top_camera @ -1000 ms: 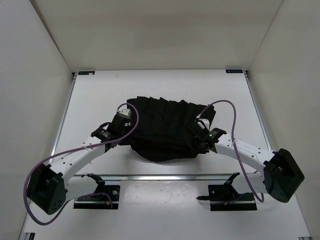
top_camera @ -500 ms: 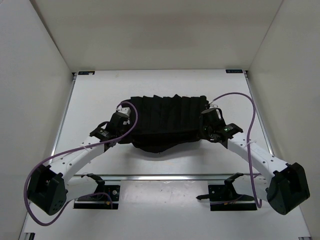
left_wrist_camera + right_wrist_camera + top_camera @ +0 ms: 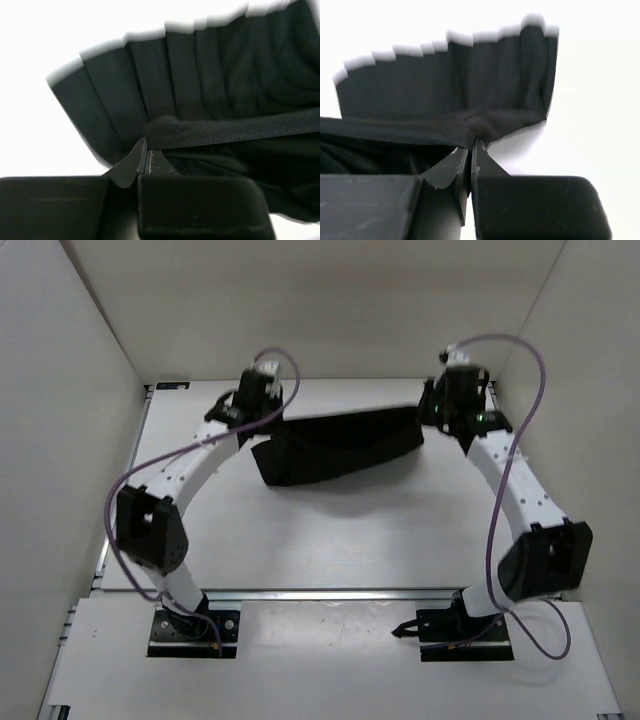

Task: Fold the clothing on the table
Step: Flatten the skirt out, then fold the skirt

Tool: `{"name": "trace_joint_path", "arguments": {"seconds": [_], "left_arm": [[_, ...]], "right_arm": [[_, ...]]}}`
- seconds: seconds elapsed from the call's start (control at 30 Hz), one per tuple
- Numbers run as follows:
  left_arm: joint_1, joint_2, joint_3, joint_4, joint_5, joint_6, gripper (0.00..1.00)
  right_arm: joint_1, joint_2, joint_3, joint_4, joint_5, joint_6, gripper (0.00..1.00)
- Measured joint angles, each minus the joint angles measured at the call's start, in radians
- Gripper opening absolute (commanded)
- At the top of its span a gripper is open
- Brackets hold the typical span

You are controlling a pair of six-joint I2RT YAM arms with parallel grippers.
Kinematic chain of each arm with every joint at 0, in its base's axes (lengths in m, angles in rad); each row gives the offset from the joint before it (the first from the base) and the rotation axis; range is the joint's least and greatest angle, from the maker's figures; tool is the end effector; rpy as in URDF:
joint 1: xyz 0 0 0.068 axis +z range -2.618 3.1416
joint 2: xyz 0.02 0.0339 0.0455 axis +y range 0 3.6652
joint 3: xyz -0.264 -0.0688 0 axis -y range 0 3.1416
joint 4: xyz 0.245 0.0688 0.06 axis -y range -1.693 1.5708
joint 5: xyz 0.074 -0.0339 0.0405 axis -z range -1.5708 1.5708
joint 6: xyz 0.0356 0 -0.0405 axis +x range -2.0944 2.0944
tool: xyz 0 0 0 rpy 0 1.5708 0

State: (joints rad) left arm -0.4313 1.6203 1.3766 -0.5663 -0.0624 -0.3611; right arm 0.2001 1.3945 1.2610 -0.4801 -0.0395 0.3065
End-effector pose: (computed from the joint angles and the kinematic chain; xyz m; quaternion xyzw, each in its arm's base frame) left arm 0.3287 -0.1488 0.2970 0.0210 0.9279 -0.1165 0.3535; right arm 0.3075 0.0638 0.3372 0.0381 0.8867 0.1324 0.4414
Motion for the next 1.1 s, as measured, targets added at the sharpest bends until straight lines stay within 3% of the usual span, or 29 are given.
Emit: {"name": "trace_joint_path", "arguments": {"seconds": [0.17,0.27,0.37,0.53,0.67,0.77,0.87,0.97,1.1], "left_arm": [[0.031,0.259,0.621,-0.029,-0.107,0.089,0.00],[0.030,0.241,0.735,0.021,-0.173,0.133,0.00],[0.016,0.104,0.614,0.105,-0.214,0.173,0.00],[-0.025,-0.149,0.186,0.169,-0.217,0.182,0.00],[-0.075,-0.289,-0.206,0.097,-0.195,0.122,0.00],[-0.117,-0.364,-0.381,-0.053,-0.156,0.059,0.00],[-0.107,-0.436,-0.422,-0.155,-0.108,0.018,0.00],[-0.067,-0.425,-0.386,-0.153,-0.063,0.010,0.00],[-0.007,-0.166,-0.227,-0.137,-0.004,0.028,0.00]], "right_arm": [[-0.035,0.283,0.576,0.026,0.036,-0.173,0.00],[-0.016,0.321,0.719,0.050,0.058,-0.254,0.00],[0.013,0.236,0.621,0.116,0.072,-0.308,0.01],[0.061,0.000,0.166,0.157,0.085,-0.294,0.00],[0.121,-0.162,-0.181,0.059,0.082,-0.190,0.00],[0.210,-0.266,-0.335,-0.075,0.074,-0.092,0.00],[0.256,-0.322,-0.366,-0.143,0.032,-0.038,0.00],[0.183,-0.296,-0.359,-0.098,-0.058,-0.017,0.00],[0.080,-0.123,-0.314,-0.032,-0.133,-0.019,0.00]]}}
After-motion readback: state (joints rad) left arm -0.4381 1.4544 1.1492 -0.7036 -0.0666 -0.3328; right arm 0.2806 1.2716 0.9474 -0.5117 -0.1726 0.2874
